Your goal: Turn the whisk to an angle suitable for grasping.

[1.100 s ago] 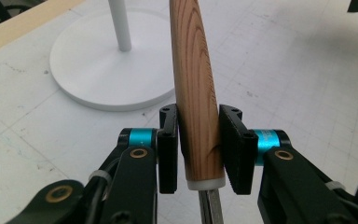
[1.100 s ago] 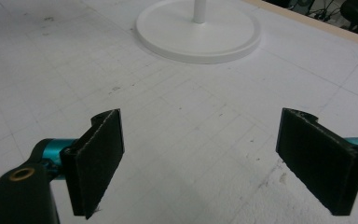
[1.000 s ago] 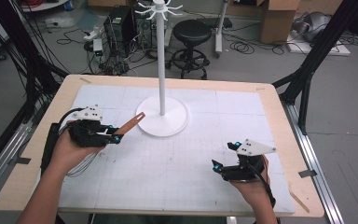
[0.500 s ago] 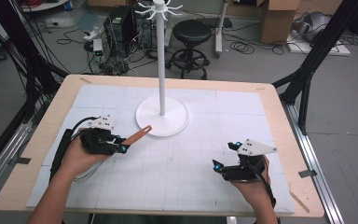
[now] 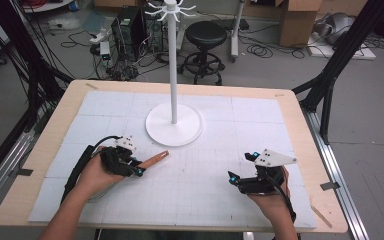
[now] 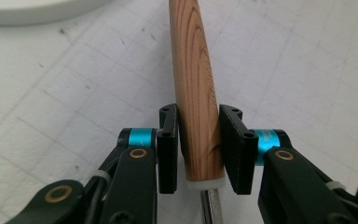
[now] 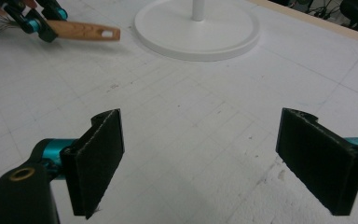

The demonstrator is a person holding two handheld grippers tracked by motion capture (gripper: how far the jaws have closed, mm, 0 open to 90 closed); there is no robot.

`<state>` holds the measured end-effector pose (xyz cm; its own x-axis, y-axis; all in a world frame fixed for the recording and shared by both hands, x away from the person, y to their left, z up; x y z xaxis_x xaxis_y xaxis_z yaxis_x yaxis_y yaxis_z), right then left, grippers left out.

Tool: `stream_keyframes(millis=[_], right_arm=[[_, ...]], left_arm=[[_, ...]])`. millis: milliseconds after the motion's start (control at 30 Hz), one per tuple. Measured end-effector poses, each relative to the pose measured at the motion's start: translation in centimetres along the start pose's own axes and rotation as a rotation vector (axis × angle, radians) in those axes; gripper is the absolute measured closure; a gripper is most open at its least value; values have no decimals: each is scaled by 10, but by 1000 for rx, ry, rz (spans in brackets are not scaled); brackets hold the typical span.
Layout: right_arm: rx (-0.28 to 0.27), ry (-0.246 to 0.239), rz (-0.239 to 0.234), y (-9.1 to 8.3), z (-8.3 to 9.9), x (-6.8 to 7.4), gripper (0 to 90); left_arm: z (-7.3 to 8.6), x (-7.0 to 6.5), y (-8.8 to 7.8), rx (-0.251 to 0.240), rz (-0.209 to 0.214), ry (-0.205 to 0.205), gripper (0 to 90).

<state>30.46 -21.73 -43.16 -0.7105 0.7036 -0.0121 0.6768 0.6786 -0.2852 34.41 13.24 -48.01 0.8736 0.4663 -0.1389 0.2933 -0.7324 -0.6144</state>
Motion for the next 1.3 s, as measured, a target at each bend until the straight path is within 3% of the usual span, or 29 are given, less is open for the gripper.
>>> stream_keyframes(millis=[67, 200, 433, 533, 700, 833, 933, 967, 1000, 1100, 1167, 1300], right_arm=[[-2, -2, 2, 0, 0, 0, 140], [1, -2, 2, 0, 1, -1, 140], [5, -6, 0, 2, 1, 0, 140], [7, -6, -3, 2, 1, 1, 140], [0, -5, 1, 1, 1, -1, 140], [3, 2, 0, 1, 1, -1, 140], [7, 0, -3, 1, 2, -1, 140], [11, 0, -4, 1, 2, -1, 140], [12, -1, -5, 2, 2, 0, 140], [9, -7, -3, 2, 2, -1, 140], [8, -2, -1, 1, 2, -1, 140], [5, 1, 1, 0, 2, -1, 139]], left_arm=[[2, 1, 1, 27, -11, 22, 674], [-4, 1, -5, 5, -23, 15, 503], [-16, 1, -10, 1, -44, 21, 477], [-20, 1, -7, 47, -67, 55, 465], [-21, 0, 4, 100, -87, 77, 463], [-13, 1, 13, 178, -112, 102, 485], [-13, 0, 15, 192, -85, 94, 627], [-13, 0, 15, 203, -94, 90, 694], [-13, -1, 16, 209, -99, 89, 702], [-15, -3, 15, 236, -106, 151, 705], [-20, -5, 13, 214, -107, 167, 707], [-35, -9, 2, 125, -83, 171, 708]])
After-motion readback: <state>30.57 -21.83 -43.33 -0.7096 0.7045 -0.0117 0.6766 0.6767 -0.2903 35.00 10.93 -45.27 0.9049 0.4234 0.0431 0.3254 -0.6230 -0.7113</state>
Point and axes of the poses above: each handheld gripper's, and its own axes: y roughly forward along the jaws, z roughly out of its underside, x roughly to its left, the point moved 7 cm from there along y, roughly forward along the jaws, and after that the axes turned 14 degrees about -x, right-handed, at the moved point
